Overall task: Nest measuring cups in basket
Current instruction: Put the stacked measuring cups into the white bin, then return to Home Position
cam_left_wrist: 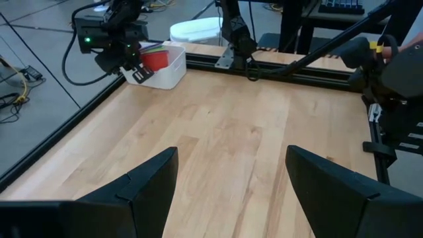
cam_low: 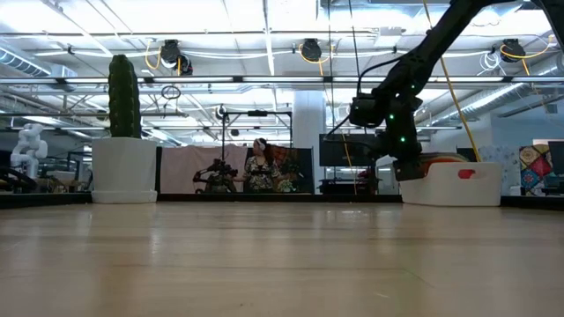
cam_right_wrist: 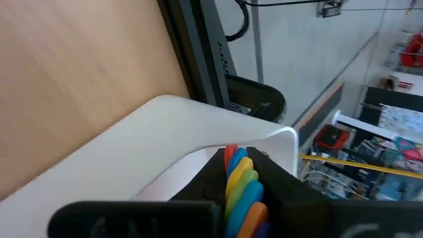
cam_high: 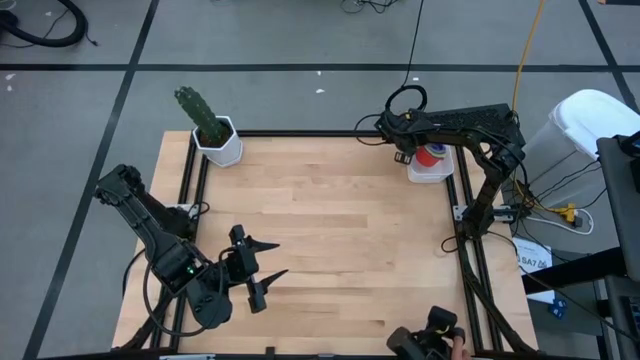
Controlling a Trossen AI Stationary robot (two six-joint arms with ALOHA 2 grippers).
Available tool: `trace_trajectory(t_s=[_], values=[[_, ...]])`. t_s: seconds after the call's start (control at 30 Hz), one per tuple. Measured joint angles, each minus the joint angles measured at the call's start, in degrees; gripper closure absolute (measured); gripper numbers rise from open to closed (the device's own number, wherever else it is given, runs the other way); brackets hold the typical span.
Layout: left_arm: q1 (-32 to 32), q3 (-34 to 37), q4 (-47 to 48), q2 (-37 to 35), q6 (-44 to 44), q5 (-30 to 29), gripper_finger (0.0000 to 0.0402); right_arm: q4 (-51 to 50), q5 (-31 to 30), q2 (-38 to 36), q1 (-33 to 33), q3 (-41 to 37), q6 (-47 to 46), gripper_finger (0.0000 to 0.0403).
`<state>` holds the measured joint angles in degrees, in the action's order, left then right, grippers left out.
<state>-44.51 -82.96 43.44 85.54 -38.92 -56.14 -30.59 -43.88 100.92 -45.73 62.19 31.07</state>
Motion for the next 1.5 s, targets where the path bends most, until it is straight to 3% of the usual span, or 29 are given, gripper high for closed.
trace_trajectory(t_s=[0.33,0.7,1.07,1.5], values=[[0.00,0.00,0.00,0.00,0.02,0.02,0.0119,0.39,3.54,-0.02,-0.51,0.00,-0.37,0.0294],[0.00,0.00,0.00,0.00,0.11,0.04,0.0119,0.62,5.51,-0.07,-0.49,0.00,1.09,0.0277],[0.00,0.00,0.00,0.00,0.13,0.07,0.0119,1.09,8.31,-0.83,-0.33,0.03,1.66,0.0226],[0.00,0.00,-0.02,0.00,0.09,0.07,0.0119,4.74,7.99,-7.80,-0.79,0.00,3.62,0.0204]])
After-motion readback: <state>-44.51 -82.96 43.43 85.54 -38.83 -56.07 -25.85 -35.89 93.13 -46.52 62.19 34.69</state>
